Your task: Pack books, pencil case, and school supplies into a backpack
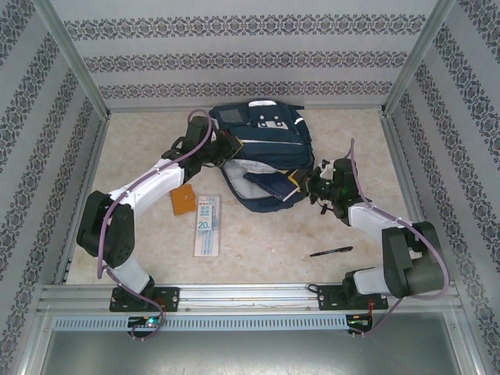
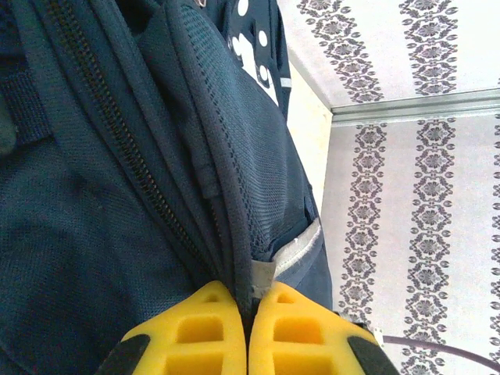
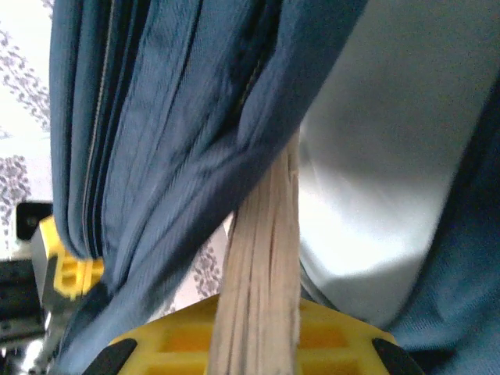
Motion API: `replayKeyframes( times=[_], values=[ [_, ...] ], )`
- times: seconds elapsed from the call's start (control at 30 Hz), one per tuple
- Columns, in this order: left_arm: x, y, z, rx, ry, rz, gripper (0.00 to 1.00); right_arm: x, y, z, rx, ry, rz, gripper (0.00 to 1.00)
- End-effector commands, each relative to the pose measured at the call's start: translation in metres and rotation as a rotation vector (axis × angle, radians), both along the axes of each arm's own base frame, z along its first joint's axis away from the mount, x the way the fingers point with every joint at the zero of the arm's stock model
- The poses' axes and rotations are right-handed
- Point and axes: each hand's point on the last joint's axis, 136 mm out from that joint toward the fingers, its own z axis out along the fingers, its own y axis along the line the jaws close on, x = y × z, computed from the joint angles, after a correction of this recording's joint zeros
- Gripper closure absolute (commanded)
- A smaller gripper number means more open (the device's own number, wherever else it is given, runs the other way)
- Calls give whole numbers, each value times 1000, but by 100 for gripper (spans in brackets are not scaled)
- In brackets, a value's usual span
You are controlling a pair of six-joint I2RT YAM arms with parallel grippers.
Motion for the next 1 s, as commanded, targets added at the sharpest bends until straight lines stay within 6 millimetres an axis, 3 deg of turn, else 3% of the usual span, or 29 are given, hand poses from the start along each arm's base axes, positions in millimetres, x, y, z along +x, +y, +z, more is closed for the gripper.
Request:
replayKeyframes(
  times=[0.0,0.1,0.27,0.5,0.73,0.97],
  values=[
    [-7,-18,74,-124,-191,-30,100,37,-7,41,37,-215,-131,100],
    [-14,-21,72,-114,-187,-29,100,54,-6,46,51,-277,-174,100],
    [-26,-19,64,-108,-154,-30,100,80,0,39,74,-333,-258,100],
    [-41,-26,59,-113,-127,-78,100,114,34,32,144,-439,-270,100],
    [-42,-30,58,-125,-123,-94,100,126,66,0,149,-395,-233,99],
    [-41,-35,54,-133,-120,-110,100,132,103,-12,166,-375,-186,98]
  ],
)
